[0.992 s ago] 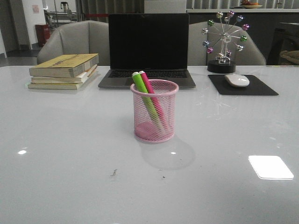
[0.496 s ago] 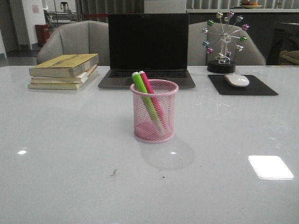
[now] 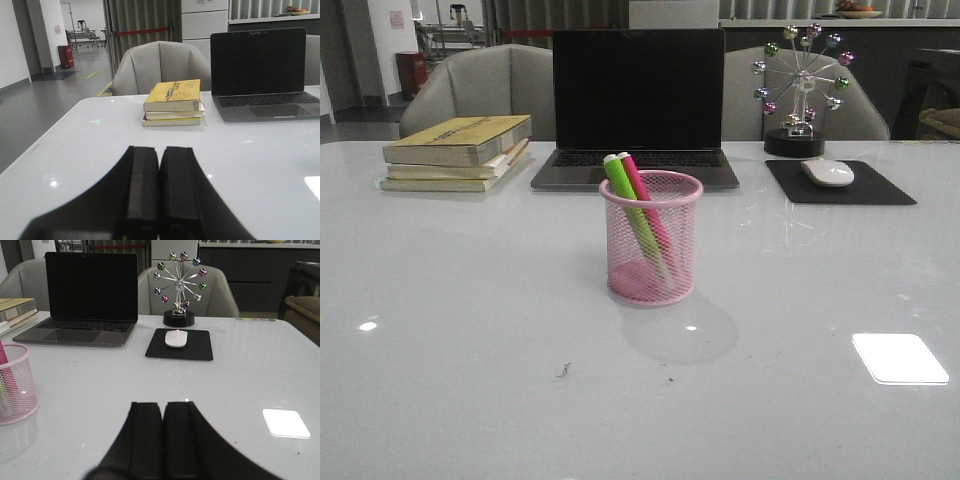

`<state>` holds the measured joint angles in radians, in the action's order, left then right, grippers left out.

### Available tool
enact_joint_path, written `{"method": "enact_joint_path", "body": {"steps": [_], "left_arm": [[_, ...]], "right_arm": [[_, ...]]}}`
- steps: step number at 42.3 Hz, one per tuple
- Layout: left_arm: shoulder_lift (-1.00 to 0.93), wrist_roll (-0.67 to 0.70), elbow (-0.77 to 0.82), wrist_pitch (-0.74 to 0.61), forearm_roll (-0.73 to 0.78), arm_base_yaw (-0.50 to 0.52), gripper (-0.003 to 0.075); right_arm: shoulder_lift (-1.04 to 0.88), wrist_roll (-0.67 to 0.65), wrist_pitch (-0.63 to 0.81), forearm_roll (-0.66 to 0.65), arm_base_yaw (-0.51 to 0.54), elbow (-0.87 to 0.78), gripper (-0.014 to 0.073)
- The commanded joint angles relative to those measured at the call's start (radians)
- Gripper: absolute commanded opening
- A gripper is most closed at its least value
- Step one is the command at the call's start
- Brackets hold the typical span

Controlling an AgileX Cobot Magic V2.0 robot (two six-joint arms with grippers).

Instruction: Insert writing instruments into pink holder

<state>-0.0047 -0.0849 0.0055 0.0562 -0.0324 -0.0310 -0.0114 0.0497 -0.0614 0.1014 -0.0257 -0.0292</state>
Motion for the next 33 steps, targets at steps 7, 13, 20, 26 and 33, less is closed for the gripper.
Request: {"method": "enact_joint_path", "body": {"steps": [7, 13, 20, 26, 33], "left_arm": [[-0.018, 0.008, 0.004, -0.085, -0.009, 0.002, 0.0091], [-0.018, 0.008, 0.004, -0.085, -0.009, 0.002, 0.0091], [-0.018, 0.008, 0.004, -0.085, -0.009, 0.002, 0.0091], [-0.018, 0.008, 0.004, -0.085, -0.009, 0.002, 0.0091], [-0.018, 0.008, 0.004, -0.085, -0.009, 0.002, 0.0091]], "right_arm": [[-0.019, 0.009, 0.116, 0.005, -0.003, 0.006, 0.0057], [-0.019, 0.009, 0.116, 0.005, -0.002, 0.006, 0.0057], [-0.019, 0.009, 0.116, 0.005, 0.008, 0.006, 0.0057], [-0.019, 0.009, 0.116, 0.005, 0.028, 0.006, 0.0057], [-0.019, 0.009, 0.116, 0.005, 0.026, 0.006, 0.0057]]}}
